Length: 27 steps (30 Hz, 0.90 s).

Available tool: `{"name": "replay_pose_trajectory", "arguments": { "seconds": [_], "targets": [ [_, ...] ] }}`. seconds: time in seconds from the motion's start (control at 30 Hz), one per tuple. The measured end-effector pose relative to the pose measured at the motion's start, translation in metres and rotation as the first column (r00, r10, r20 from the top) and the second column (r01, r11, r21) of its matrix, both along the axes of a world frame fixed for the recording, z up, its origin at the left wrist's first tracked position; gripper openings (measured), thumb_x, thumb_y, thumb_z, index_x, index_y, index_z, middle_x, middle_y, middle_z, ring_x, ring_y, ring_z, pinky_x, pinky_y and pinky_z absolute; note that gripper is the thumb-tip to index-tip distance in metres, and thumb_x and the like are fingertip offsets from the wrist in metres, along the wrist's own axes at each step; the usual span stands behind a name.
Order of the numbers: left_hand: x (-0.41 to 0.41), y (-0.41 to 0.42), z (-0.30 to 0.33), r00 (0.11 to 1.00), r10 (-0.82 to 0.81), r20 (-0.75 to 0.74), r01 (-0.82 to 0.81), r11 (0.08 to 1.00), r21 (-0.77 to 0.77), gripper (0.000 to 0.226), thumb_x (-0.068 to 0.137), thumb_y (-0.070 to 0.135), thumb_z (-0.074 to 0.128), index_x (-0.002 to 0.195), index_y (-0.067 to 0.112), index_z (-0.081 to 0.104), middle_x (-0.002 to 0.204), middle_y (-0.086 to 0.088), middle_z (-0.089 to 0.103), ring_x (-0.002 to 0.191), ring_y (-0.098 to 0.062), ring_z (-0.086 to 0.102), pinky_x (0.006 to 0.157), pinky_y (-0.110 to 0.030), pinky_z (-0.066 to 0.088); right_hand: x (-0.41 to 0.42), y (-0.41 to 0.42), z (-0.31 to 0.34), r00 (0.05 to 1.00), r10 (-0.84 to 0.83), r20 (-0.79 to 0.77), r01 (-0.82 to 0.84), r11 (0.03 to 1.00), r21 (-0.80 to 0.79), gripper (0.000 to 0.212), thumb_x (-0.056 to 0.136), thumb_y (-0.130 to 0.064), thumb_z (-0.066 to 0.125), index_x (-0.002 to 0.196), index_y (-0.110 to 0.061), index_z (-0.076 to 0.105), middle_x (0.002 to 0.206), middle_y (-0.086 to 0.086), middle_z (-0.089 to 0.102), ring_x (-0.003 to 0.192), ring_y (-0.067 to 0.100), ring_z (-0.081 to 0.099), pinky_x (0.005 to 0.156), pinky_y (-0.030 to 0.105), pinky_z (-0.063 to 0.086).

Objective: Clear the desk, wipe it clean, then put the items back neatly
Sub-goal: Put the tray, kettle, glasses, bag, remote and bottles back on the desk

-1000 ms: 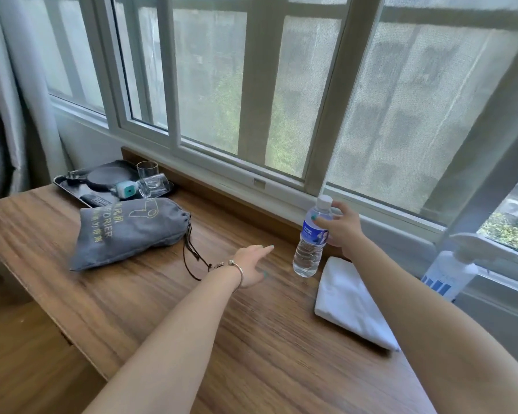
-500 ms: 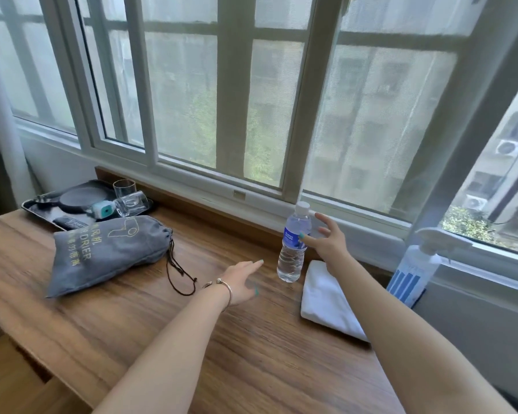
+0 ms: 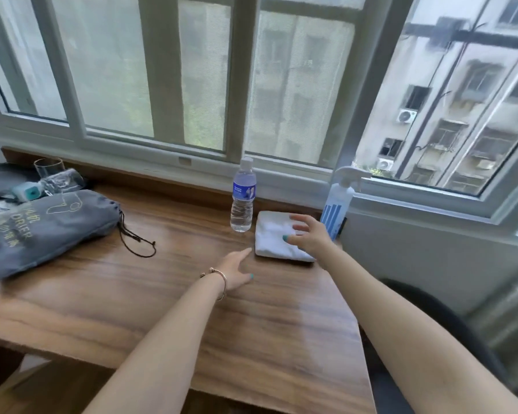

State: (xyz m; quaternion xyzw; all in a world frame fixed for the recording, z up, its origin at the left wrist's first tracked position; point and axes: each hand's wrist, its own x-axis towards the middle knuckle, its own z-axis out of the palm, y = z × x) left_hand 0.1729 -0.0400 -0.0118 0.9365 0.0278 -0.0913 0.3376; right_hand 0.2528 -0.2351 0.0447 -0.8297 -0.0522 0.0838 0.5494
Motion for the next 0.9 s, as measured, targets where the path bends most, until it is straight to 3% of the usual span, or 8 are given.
{"name": "replay_pose_trajectory", "arguments": {
  "seconds": [0.1,0.27,0.53,0.7,0.83,0.9],
  "targets": [
    [-0.011,-0.032,-0.016,0.997,-0.078,-0.019,0.078,0.997,0.000,0.074,0.088,0.024,0.062,0.152,0.023,0.024,0.154,-0.007,0.028,0.138,-0.026,0.034,0.110,-0.031,0.032,-0.027,-0.040,-0.014,0.996,-0.073,-0.050,0.071,0.996,-0.047,0.051,0.080,-0.009,0.079,0.124,-0.026,0.060,0.125,0.006,0.058,0.107,0.020,0.059,0.080,0.031,0.050],
    [-0.013,-0.098,-0.021,0.970,-0.244,0.000,0.244,0.969,0.029,0.072,0.089,0.024,0.063,0.151,0.019,0.025,0.150,-0.010,0.035,0.139,-0.025,0.033,0.110,-0.024,0.025,-0.063,-0.121,-0.032,0.978,-0.200,-0.051,0.192,0.971,-0.143,0.051,0.079,-0.009,0.080,0.126,-0.018,0.061,0.119,0.008,0.061,0.102,0.018,0.059,0.069,0.025,0.051],
    [0.007,-0.226,-0.017,0.894,-0.447,0.023,0.447,0.894,-0.013,0.067,0.089,0.023,0.061,0.149,0.019,0.031,0.152,-0.005,0.036,0.139,-0.020,0.034,0.111,-0.024,0.025,-0.085,-0.261,-0.056,0.871,-0.467,-0.153,0.453,0.884,-0.120,0.041,0.082,-0.003,0.077,0.118,-0.015,0.064,0.123,0.021,0.061,0.094,0.023,0.059,0.078,0.036,0.053],
    [0.032,-0.315,-0.032,0.863,-0.506,-0.001,0.505,0.862,0.034,0.070,0.086,0.029,0.060,0.149,0.027,0.031,0.153,-0.002,0.035,0.140,-0.020,0.033,0.114,-0.032,0.028,-0.073,-0.333,-0.075,0.846,-0.486,-0.219,0.462,0.874,-0.152,0.043,0.085,-0.003,0.073,0.126,-0.009,0.061,0.126,0.016,0.061,0.096,0.021,0.058,0.094,0.047,0.050],
    [0.055,-0.371,-0.054,0.886,-0.462,-0.045,0.464,0.883,0.066,0.070,0.086,0.029,0.057,0.149,0.032,0.028,0.153,0.003,0.034,0.140,-0.023,0.032,0.113,-0.036,0.030,-0.053,-0.381,-0.096,0.869,-0.434,-0.237,0.403,0.900,-0.169,0.048,0.082,-0.012,0.078,0.127,-0.016,0.059,0.124,0.014,0.061,0.099,0.021,0.060,0.079,0.033,0.049],
    [0.064,-0.389,-0.069,0.907,-0.414,-0.077,0.418,0.907,0.054,0.071,0.085,0.030,0.056,0.149,0.036,0.026,0.154,0.006,0.032,0.140,-0.022,0.032,0.113,-0.037,0.031,-0.041,-0.400,-0.111,0.918,-0.364,-0.157,0.328,0.920,-0.215,0.058,0.081,-0.023,0.080,0.133,-0.026,0.053,0.124,0.011,0.060,0.093,0.017,0.060,0.081,0.030,0.050]
  ]
}}
